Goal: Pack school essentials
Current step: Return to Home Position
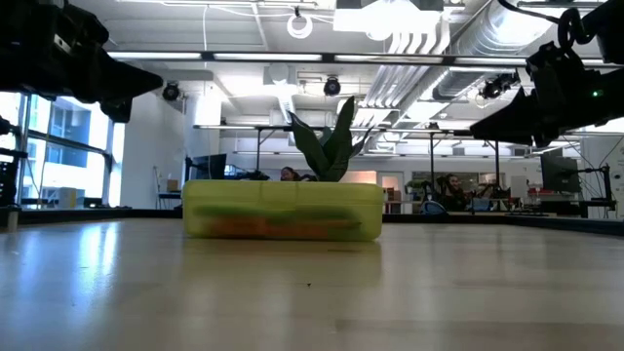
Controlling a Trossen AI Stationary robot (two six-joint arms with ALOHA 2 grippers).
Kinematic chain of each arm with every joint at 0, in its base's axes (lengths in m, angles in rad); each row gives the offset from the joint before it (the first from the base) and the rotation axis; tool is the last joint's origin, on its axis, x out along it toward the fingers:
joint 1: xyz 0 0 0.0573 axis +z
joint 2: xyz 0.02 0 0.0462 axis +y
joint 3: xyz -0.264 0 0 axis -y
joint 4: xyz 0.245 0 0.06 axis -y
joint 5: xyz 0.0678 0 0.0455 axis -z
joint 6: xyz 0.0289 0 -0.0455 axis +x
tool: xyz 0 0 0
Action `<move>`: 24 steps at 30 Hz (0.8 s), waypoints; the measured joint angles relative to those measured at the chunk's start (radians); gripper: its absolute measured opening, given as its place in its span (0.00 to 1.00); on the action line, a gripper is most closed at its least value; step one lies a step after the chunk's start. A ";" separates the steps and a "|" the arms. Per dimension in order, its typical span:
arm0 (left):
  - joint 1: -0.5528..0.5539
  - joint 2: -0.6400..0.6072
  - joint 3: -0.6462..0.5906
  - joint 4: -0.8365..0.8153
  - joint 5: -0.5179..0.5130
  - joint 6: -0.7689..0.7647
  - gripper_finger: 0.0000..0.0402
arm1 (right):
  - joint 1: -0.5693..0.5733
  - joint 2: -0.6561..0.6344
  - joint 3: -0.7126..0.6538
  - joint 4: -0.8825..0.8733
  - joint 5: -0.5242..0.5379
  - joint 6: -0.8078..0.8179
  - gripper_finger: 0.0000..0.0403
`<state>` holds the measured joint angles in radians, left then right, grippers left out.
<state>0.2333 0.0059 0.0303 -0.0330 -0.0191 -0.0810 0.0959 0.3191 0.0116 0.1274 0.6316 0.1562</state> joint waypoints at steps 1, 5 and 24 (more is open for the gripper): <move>-0.001 0.000 0.000 0.000 0.012 -0.019 0.00 | 0.000 0.000 0.000 -0.003 0.000 0.000 0.37; -0.002 0.000 0.000 0.002 0.026 -0.063 0.01 | 0.000 0.000 0.000 -0.005 0.000 0.000 0.37; -0.001 0.000 0.000 0.002 0.026 -0.073 0.01 | 0.000 0.000 0.000 -0.007 0.000 0.000 0.37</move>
<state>0.2321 0.0063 0.0303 -0.0311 0.0071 -0.1539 0.0959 0.3193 0.0116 0.1204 0.6319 0.1562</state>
